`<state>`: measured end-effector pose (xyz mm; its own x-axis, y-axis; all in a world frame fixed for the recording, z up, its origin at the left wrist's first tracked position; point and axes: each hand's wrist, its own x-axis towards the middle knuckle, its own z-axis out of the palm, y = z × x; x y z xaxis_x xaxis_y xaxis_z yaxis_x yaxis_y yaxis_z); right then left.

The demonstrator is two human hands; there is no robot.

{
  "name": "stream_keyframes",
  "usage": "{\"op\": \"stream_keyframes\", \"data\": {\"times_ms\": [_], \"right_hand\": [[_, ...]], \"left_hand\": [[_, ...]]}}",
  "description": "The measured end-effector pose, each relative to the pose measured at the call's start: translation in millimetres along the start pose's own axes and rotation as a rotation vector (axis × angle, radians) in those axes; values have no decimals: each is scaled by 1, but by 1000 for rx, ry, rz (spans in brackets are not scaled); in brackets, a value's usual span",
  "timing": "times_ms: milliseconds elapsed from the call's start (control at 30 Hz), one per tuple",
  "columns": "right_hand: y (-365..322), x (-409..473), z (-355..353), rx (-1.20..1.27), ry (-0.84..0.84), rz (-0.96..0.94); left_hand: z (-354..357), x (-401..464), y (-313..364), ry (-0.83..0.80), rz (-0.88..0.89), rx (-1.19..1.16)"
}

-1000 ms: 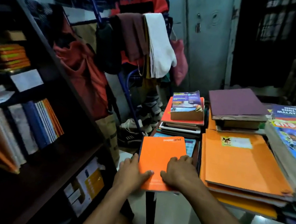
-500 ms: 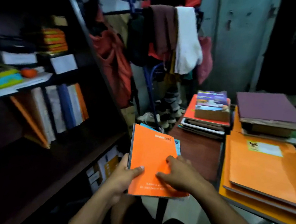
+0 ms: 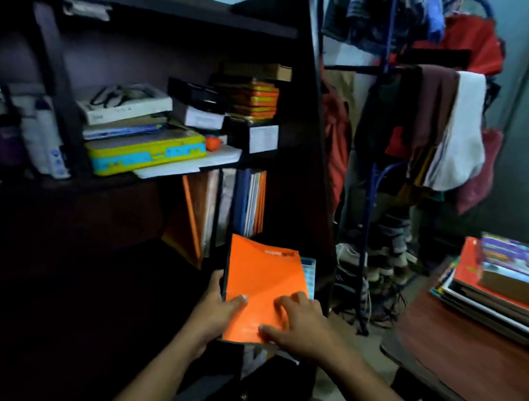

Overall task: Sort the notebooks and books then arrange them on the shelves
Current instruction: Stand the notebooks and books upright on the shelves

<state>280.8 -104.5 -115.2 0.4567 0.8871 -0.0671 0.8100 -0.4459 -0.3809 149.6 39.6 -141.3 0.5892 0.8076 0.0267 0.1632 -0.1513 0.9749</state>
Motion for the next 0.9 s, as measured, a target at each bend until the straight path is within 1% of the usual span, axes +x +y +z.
{"op": "stream_keyframes", "data": {"times_ms": [67,133,200,267,433,533,600,667,700,833,900], "right_hand": [[-5,5,8,-38,41,-19],[-6,6,14,-76,75,-49],[-5,6,18,-101,94,-69],[-7,10,20,-76,116,-75],[-9,14,32,-35,237,-59],[-12,18,38,-71,274,-41],[-15,20,40,-107,286,-43],[-19,20,40,-111,279,-62],[-20,20,40,-111,259,-64],[-18,21,35,-48,227,-80],[-13,23,31,-7,193,-74]], "left_hand": [[-17,14,-4,-14,43,89],[-33,24,-13,-51,62,114],[-42,29,-21,-75,63,82],[-45,32,-24,-81,79,22],[-45,30,-11,-223,68,-182],[-46,28,-11,-272,67,-166],[-49,32,-15,-204,75,-143],[-50,38,-20,-64,92,-85],[-49,39,-19,-26,95,-78],[-47,34,-13,-20,124,-164],[-47,36,-14,-22,131,-169]]}}
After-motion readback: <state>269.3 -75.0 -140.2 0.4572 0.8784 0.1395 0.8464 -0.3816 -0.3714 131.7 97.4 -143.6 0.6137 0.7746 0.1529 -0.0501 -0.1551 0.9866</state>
